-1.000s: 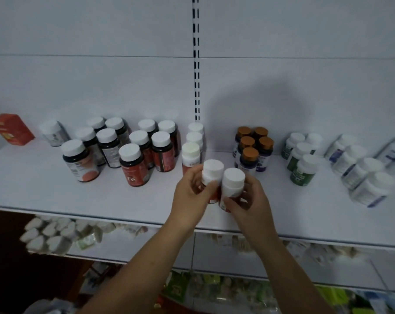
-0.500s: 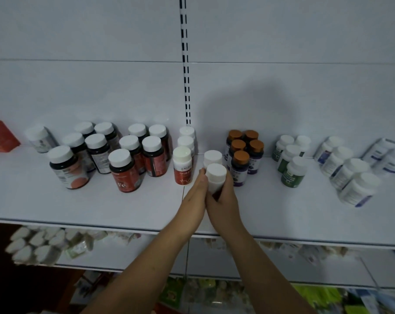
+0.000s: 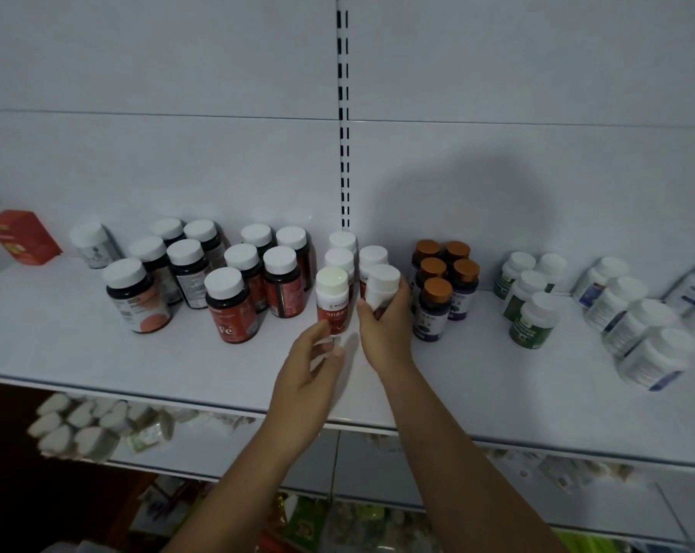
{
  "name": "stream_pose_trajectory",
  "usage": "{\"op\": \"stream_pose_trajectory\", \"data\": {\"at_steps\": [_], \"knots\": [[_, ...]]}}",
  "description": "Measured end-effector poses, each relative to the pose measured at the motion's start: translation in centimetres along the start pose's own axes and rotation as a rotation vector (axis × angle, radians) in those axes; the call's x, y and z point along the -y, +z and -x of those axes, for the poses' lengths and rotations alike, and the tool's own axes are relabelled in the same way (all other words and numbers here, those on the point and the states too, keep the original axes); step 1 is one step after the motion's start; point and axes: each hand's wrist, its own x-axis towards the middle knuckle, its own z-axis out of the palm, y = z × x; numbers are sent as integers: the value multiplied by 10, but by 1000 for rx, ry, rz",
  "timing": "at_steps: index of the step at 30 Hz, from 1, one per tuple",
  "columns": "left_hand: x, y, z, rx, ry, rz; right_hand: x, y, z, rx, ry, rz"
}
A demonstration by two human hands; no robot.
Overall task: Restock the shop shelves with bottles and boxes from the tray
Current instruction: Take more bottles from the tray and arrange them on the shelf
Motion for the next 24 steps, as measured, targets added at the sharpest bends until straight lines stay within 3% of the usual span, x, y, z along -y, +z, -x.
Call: {"op": "stream_pose_trajectory", "data": {"at_steps": [14, 24], "knots": [[12, -2, -30, 28, -37, 5, 2, 4, -11, 119, 118, -18], [20, -1, -29, 42, -23, 1, -8, 9, -25, 104, 137, 47]]}}
